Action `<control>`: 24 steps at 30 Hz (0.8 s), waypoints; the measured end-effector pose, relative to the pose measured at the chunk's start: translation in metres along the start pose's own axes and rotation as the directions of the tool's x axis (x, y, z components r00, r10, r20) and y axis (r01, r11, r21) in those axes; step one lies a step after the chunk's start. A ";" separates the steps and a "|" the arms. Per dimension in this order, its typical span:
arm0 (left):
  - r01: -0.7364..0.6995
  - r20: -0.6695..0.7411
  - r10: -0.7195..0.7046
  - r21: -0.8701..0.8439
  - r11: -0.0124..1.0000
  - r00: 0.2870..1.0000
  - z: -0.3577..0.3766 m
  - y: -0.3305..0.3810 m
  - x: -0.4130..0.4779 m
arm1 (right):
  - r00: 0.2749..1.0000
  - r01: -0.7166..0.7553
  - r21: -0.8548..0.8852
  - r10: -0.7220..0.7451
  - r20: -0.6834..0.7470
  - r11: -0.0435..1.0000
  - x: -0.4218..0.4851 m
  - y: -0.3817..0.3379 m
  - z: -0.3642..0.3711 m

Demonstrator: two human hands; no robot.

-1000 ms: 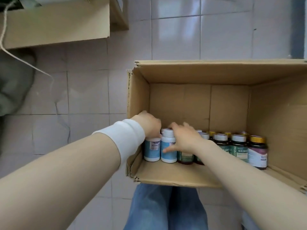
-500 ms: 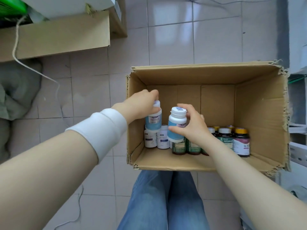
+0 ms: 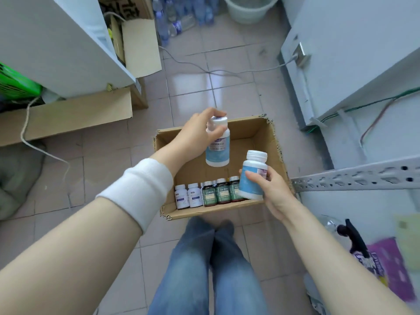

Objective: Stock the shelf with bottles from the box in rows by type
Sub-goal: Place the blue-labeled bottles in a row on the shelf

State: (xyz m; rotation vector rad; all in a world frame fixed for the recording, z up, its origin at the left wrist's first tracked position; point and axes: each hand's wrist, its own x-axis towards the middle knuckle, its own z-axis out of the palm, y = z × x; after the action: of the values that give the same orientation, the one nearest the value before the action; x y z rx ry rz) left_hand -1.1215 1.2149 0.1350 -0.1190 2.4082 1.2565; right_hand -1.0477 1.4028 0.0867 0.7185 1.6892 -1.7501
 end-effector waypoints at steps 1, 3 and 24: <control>-0.032 0.011 0.033 -0.027 0.999 0.999 -0.001 0.017 -0.007 | 1.000 0.015 0.025 -0.014 -0.012 1.000 -0.017 -0.004 -0.005; -0.092 0.031 0.094 -0.063 0.994 0.995 -0.003 0.049 -0.021 | 0.997 0.050 0.072 -0.046 -0.057 0.996 -0.054 -0.012 -0.014; -0.396 0.520 0.630 -0.496 0.773 0.577 0.087 0.285 -0.311 | 0.675 0.669 0.340 -0.349 -0.650 0.661 -0.458 0.049 -0.079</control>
State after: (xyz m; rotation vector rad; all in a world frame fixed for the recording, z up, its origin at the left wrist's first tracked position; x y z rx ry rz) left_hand -0.8854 1.4163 0.4339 0.8874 1.6049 1.5905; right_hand -0.7035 1.5038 0.3863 1.1359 1.8757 -2.7549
